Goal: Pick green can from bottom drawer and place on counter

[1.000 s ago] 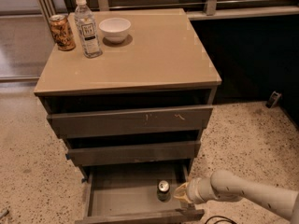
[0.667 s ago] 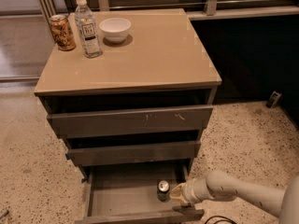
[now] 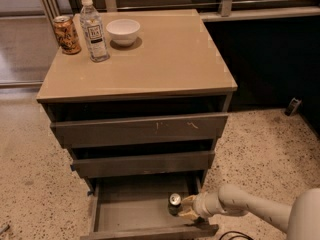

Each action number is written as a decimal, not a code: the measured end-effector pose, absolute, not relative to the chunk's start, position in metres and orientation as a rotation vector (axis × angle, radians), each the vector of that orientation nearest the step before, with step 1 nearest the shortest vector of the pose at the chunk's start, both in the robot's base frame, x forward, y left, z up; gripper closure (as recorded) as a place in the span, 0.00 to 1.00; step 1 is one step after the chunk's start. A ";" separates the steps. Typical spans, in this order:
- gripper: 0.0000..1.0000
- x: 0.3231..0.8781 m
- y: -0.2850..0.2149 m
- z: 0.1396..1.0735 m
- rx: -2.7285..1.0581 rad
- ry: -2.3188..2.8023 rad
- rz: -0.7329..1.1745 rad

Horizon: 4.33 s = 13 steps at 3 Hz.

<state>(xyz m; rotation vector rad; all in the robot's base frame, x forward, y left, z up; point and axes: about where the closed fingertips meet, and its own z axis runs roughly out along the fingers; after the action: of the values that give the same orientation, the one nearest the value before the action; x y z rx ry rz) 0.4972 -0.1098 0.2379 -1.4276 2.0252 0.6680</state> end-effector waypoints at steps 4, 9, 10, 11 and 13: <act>0.21 0.535 -0.094 0.198 -1.374 2.007 0.666; 1.00 0.536 -0.089 0.209 -1.372 1.972 0.702; 1.00 0.526 -0.092 0.258 -1.392 1.945 0.715; 1.00 0.513 -0.083 0.330 -1.394 1.962 0.712; 1.00 0.479 -0.051 0.449 -1.421 2.013 0.690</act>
Offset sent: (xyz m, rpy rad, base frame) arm 0.0253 0.0008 -0.0286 0.0038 -0.0086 -0.0279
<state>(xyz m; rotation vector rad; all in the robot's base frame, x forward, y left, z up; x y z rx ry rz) 0.4792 -0.0507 0.4489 -1.4207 2.0133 0.6896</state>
